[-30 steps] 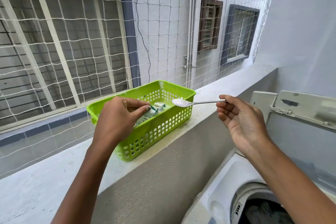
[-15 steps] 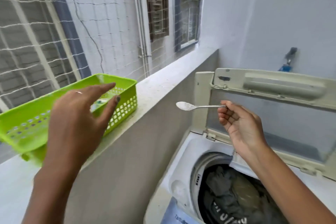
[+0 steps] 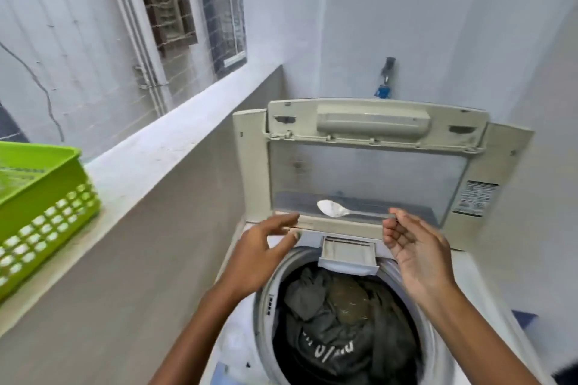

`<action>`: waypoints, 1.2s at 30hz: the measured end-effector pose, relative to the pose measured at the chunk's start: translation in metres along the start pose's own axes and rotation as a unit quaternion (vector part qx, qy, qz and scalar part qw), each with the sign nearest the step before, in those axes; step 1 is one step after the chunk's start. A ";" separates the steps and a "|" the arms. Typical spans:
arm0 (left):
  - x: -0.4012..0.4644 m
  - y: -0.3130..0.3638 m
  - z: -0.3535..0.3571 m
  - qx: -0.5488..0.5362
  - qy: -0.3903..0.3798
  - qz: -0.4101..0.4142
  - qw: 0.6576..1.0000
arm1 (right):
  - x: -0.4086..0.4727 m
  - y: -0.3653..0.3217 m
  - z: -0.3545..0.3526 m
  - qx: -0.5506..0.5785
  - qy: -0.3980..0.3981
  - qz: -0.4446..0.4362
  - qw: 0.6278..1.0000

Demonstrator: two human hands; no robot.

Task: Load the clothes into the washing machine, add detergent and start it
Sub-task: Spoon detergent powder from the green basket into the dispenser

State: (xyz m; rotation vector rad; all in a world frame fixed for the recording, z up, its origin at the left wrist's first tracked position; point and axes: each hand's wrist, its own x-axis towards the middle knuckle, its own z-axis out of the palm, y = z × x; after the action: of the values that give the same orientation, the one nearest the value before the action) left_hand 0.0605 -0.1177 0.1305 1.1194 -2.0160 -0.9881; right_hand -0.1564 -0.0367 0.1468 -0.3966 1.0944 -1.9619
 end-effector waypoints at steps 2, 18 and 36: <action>0.014 -0.016 0.028 -0.070 -0.045 -0.041 0.996 | 0.009 0.007 -0.018 0.000 0.032 0.000 0.999; 0.041 -0.092 0.156 -0.206 -0.200 -0.358 0.888 | 0.062 0.100 -0.104 -0.053 0.181 0.108 0.976; 0.043 -0.085 0.165 -0.270 -0.177 -0.373 0.870 | 0.050 0.124 -0.106 -0.364 0.071 -0.014 0.929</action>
State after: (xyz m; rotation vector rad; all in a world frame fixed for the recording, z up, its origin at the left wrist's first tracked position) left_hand -0.0540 -0.1359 -0.0207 1.4797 -1.3512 -2.1251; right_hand -0.1875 -0.0517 -0.0209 -0.6639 1.9136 -1.5605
